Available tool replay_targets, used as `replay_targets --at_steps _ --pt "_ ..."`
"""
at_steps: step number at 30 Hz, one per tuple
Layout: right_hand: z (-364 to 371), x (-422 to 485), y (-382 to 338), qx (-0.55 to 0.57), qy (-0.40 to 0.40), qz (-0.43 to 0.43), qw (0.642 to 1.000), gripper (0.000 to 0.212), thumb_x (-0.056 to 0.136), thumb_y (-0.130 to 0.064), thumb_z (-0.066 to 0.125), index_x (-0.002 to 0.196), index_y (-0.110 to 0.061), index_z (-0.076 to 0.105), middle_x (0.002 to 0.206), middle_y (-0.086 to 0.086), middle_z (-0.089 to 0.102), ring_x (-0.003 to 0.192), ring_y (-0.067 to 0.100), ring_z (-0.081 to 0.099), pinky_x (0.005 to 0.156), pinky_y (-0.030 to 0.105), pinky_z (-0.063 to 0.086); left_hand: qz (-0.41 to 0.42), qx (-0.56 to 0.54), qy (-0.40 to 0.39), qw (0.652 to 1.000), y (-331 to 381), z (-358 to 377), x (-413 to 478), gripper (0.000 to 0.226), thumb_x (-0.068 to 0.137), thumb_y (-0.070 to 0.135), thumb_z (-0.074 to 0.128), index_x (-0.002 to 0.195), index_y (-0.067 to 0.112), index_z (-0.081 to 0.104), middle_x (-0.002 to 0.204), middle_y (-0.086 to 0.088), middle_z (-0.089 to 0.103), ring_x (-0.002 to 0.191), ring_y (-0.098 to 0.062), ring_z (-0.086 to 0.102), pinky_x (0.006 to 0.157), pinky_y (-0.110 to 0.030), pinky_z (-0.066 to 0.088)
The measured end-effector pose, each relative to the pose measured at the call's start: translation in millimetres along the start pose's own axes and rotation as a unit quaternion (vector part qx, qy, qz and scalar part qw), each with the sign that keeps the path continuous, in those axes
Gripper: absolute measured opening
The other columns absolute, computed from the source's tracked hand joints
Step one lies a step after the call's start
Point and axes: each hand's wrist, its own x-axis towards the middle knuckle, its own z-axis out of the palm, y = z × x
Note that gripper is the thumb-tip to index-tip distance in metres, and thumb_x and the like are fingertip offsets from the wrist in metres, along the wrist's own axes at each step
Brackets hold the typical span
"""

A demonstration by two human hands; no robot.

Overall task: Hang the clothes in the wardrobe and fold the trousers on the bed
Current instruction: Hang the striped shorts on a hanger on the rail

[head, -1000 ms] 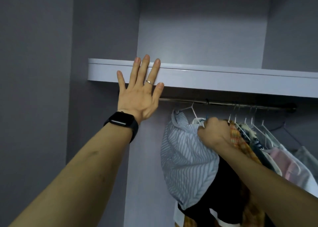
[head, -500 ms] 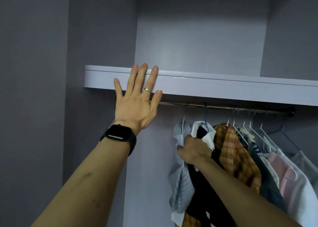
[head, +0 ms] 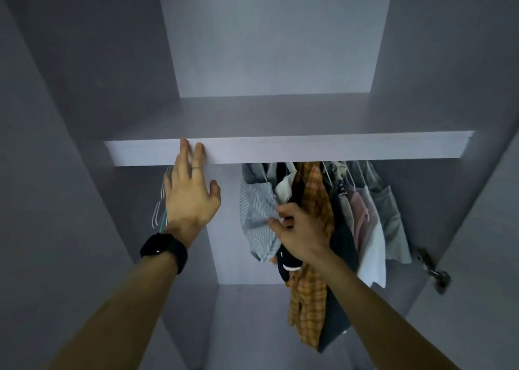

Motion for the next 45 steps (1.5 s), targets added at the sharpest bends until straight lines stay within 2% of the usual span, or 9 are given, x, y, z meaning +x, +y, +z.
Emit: replay_targets --at_steps 4,10,16,19,22,26,34,40,45 --pt "-51.9 -75.7 3.6 0.09 0.087 -0.046 0.991 0.024 0.094 -0.025 0.07 0.117 -0.019 0.066 0.114 -0.006 0.068 0.107 0.008 0.063 0.089 0.018 0.051 0.011 -0.062 -0.106 0.992 39.1 3.3 -60.6 0.059 0.096 0.027 0.06 0.152 0.022 0.041 0.162 -0.001 0.03 0.145 -0.029 0.031 0.118 -0.05 0.029" --pt "-64.6 -192.2 59.2 0.096 0.121 0.038 0.987 0.018 0.091 -0.034 0.069 0.105 -0.044 0.064 0.103 -0.023 0.068 0.099 0.0 0.064 0.084 0.023 0.053 0.027 -0.118 -0.263 0.957 71.6 56.2 -188.7 0.052 0.096 0.025 0.061 0.147 0.023 0.049 0.156 -0.003 0.041 0.143 -0.024 0.037 0.119 -0.041 0.03" --pt "-46.5 -271.8 125.4 -0.01 0.144 0.178 0.973 0.021 0.096 -0.034 0.065 0.113 -0.046 0.064 0.116 -0.016 0.064 0.1 0.006 0.061 0.089 0.029 0.054 0.08 -0.165 -0.426 0.886 98.8 114.0 -254.5 0.052 0.1 0.026 0.056 0.15 0.019 0.043 0.155 -0.002 0.042 0.14 -0.022 0.04 0.119 -0.038 0.029" --pt "-40.8 -314.1 148.0 -0.089 0.165 0.215 0.959 0.024 0.098 -0.037 0.062 0.12 -0.031 0.069 0.119 -0.012 0.067 0.103 0.01 0.06 0.087 0.032 0.056 0.153 -0.182 -0.495 0.836 118.2 132.4 -276.6 0.049 0.1 0.024 0.057 0.147 0.017 0.047 0.149 -0.004 0.049 0.135 -0.024 0.046 0.113 -0.041 0.036" --pt "-29.9 -359.9 157.6 -0.117 0.185 0.285 0.933 0.027 0.097 -0.047 0.056 0.12 -0.036 0.066 0.12 -0.014 0.065 0.098 0.01 0.062 0.082 0.028 0.053 0.229 -0.205 -0.531 0.79 130.3 147.6 -297.0 0.048 0.096 0.017 0.059 0.143 0.015 0.052 0.144 -0.005 0.054 0.133 -0.024 0.049 0.112 -0.039 0.038" --pt "-8.6 -424.2 154.6 -0.13 0.266 0.397 0.868 0.023 0.093 -0.031 0.069 0.116 -0.033 0.071 0.109 -0.008 0.069 0.092 0.017 0.067 0.078 0.023 0.049 0.319 -0.207 -0.573 0.726 154.5 167.3 -316.8 0.049 0.096 0.02 0.06 0.145 0.017 0.05 0.145 -0.003 0.054 0.133 -0.023 0.049 0.112 -0.039 0.039" --pt "34.5 -556.8 108.1 -0.072 0.478 0.58 0.656 0.024 0.091 -0.026 0.072 0.114 -0.032 0.072 0.106 -0.013 0.069 0.096 0.01 0.067 0.084 0.036 0.056 0.526 -0.199 -0.626 0.54 261.9 143.8 -398.6 0.05 0.1 0.026 0.053 0.149 0.025 0.044 0.152 0.004 0.046 0.138 -0.019 0.042 0.114 -0.037 0.036" --pt "44.8 -642.0 93.0 -0.027 0.574 0.625 0.529 0.021 0.094 -0.031 0.068 0.115 -0.034 0.068 0.108 -0.023 0.064 0.094 -0.015 0.058 0.076 0.002 0.041 0.634 -0.203 -0.622 0.412 342.5 99.0 -492.5 0.049 0.102 0.028 0.049 0.15 0.027 0.042 0.154 0.009 0.04 0.138 -0.018 0.042 0.113 -0.038 0.036" --pt "58.0 -707.1 91.5 0.016 0.605 0.654 0.454 0.022 0.094 -0.031 0.067 0.116 -0.03 0.067 0.108 -0.021 0.066 0.091 -0.009 0.06 0.075 0.003 0.037 0.683 -0.173 -0.627 0.333 382.4 79.4 -576.1 0.049 0.101 0.025 0.052 0.149 0.022 0.044 0.153 0.005 0.037 0.141 -0.019 0.037 0.116 -0.035 0.033"
